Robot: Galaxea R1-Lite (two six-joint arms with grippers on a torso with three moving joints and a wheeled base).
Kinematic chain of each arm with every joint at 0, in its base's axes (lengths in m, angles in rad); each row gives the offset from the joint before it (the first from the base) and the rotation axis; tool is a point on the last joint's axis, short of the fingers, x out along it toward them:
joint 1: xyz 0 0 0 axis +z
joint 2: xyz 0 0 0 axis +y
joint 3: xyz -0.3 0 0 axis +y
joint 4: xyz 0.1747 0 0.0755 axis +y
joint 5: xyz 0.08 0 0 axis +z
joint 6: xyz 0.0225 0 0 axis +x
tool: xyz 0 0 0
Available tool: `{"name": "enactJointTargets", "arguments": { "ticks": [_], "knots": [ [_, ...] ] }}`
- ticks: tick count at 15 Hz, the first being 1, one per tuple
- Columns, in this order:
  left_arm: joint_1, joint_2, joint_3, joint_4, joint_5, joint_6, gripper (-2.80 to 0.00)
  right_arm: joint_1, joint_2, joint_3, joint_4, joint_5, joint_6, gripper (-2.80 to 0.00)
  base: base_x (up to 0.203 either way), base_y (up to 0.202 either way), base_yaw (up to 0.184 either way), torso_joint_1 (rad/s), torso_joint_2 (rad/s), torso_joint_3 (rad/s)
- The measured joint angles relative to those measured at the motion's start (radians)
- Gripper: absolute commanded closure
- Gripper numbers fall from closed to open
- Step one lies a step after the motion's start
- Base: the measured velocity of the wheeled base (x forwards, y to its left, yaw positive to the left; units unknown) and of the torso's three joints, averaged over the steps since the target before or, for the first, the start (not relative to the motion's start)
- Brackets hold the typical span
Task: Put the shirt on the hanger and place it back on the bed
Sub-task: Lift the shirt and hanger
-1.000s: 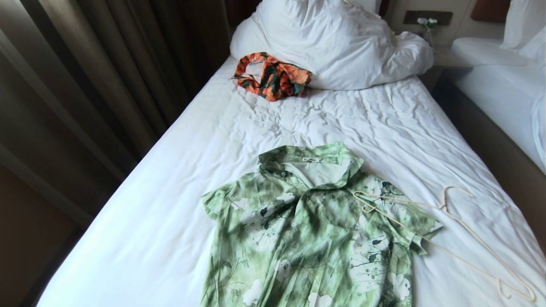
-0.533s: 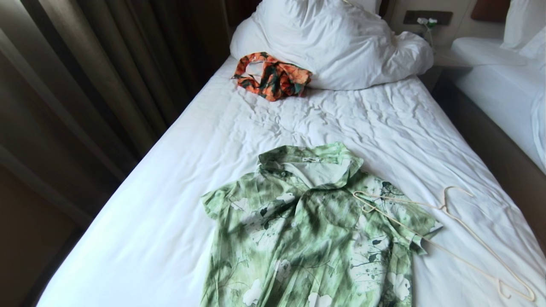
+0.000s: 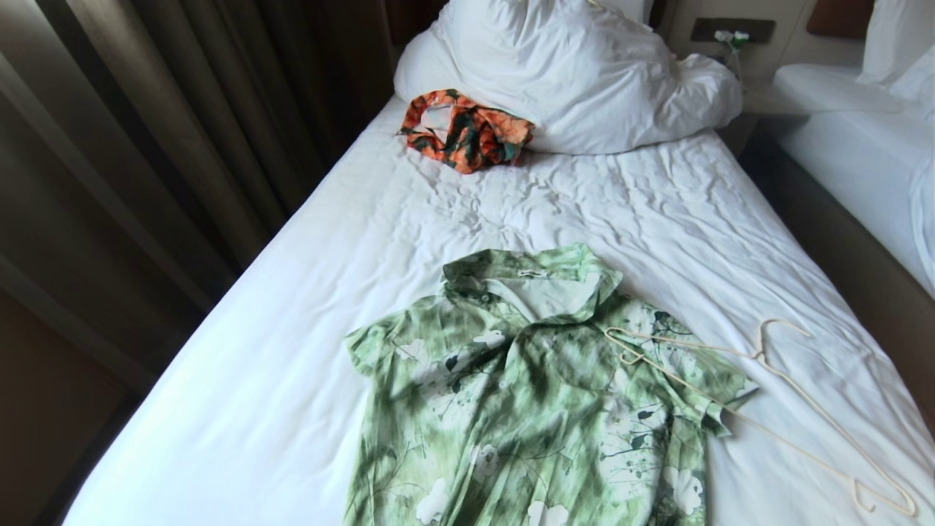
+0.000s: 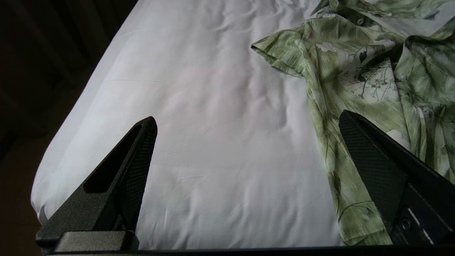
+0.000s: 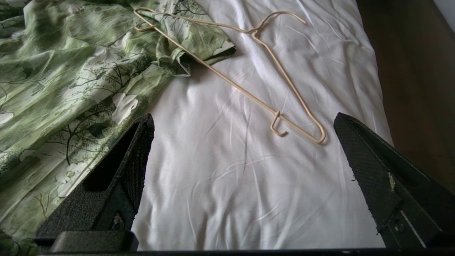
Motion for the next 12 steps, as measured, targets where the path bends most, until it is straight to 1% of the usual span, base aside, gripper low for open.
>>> {"name": "enactJointTargets", "arguments": {
  "ticks": [4, 5, 6, 12],
  "knots": [
    [0.000, 0.000, 0.000, 0.001, 0.000, 0.000, -2.80, 0.000, 0.000, 0.007, 0.000, -0.002, 0.000, -2.80, 0.000, 0.000, 0.000, 0.000, 0.00, 0.000],
    [0.000, 0.000, 0.000, 0.001, 0.000, -0.001, -0.87, 0.000, 0.000, 0.010, 0.002, -0.003, -0.003, 0.00, 0.000, 0.000, 0.000, 0.000, 0.00, 0.000],
    [0.000, 0.000, 0.000, 0.002, 0.000, -0.001, 0.00, 0.000, 0.000, 0.017, -0.003, -0.003, -0.006, 0.00, 0.000, 0.000, 0.000, 0.000, 0.00, 0.000],
    [0.000, 0.000, 0.000, 0.002, 0.001, -0.001, 0.00, 0.000, 0.000, 0.026, -0.005, -0.003, -0.009, 0.00, 0.000, 0.000, 0.000, 0.000, 0.00, 0.000]
  ]
}}
